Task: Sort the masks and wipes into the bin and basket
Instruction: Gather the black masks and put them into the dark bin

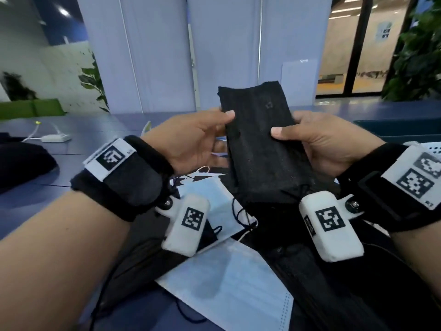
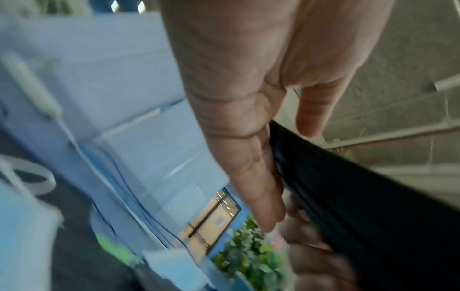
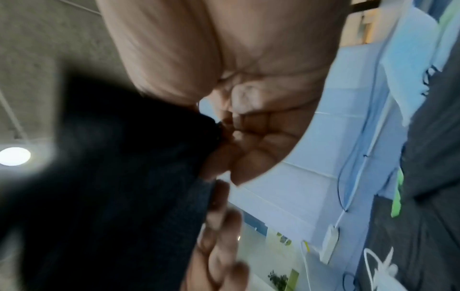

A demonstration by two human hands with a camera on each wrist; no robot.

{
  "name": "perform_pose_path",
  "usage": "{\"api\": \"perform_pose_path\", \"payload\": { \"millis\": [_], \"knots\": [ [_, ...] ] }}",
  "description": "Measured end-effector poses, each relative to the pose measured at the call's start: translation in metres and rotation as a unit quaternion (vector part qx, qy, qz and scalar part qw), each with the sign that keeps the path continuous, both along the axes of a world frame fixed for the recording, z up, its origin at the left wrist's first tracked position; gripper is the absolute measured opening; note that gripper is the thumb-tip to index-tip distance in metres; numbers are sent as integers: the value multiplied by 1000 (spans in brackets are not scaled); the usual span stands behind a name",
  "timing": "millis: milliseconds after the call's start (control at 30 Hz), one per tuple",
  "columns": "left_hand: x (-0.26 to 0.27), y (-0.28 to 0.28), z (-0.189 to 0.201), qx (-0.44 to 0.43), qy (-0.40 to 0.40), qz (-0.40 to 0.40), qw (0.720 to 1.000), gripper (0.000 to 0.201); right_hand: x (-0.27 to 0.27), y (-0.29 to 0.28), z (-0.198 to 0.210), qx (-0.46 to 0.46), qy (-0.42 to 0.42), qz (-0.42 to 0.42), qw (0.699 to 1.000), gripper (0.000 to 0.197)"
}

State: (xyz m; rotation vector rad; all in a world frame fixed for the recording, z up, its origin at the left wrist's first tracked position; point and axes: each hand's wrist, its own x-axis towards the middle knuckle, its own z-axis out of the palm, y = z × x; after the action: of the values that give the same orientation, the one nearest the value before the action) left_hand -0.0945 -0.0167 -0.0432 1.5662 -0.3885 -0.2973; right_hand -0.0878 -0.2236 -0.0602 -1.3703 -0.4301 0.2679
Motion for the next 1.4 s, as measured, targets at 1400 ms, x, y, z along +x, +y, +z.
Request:
{"api": "perform_pose_path", "payload": {
  "millis": [1400],
  "knots": [
    [4,13,39,42,-48,-4,998,32,4,-13,-4,26,-13,-161,987,34]
  ]
}}
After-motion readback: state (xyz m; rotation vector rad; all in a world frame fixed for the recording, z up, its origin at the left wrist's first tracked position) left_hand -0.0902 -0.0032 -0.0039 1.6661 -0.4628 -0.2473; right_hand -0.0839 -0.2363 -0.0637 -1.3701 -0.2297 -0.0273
